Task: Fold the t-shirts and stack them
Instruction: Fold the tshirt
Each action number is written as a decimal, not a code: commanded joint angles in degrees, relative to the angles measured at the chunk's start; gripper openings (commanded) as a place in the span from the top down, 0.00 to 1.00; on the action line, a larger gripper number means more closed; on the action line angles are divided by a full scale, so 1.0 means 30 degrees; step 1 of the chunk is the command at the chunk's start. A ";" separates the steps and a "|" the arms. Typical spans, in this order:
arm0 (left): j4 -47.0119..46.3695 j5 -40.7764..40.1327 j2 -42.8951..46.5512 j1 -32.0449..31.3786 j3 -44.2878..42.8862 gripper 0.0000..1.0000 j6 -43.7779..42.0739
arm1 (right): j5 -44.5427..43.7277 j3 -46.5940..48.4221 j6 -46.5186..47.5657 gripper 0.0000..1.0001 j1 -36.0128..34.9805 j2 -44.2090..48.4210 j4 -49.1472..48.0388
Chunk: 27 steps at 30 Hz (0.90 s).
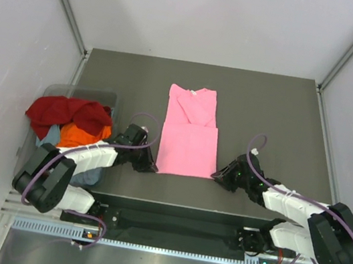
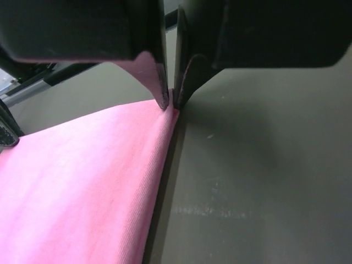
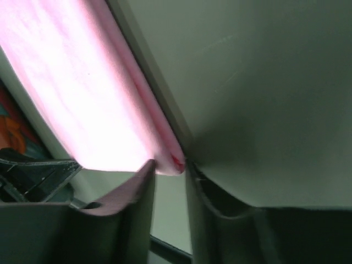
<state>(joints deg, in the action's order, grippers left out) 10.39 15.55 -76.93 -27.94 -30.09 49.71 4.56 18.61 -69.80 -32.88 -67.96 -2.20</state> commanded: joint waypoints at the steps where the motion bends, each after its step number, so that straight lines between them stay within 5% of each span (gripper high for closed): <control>1: -0.0623 -0.0379 -0.0227 -0.0119 0.0331 0.89 -0.0019 | -0.0874 -0.0666 0.0064 0.75 -0.0172 -0.0314 0.0234; 3: -0.0448 -0.0582 -0.0227 -0.0119 0.0302 1.00 0.0098 | -0.1108 -0.0928 0.0093 0.83 -0.0201 -0.0051 0.0089; 6: -0.0388 -0.0702 -0.0169 -0.0148 0.0273 1.00 0.0187 | -0.1402 -0.1135 0.0239 1.00 -0.0201 0.0300 -0.0117; 12: 0.0313 -0.1080 0.1085 -0.1402 0.0038 1.00 0.0652 | -0.1866 -0.0639 0.1643 1.00 -0.0639 0.1939 0.0671; 27: 0.7638 -0.5828 0.7008 -0.7173 -0.2684 1.00 0.2970 | -0.3922 0.2114 0.4775 1.00 -0.1168 1.2221 1.2625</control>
<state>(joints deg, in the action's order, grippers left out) 26.59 2.68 -57.87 -46.39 -34.83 57.01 -4.05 20.34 -59.68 -35.77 -34.92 27.05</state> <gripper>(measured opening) 0.013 0.011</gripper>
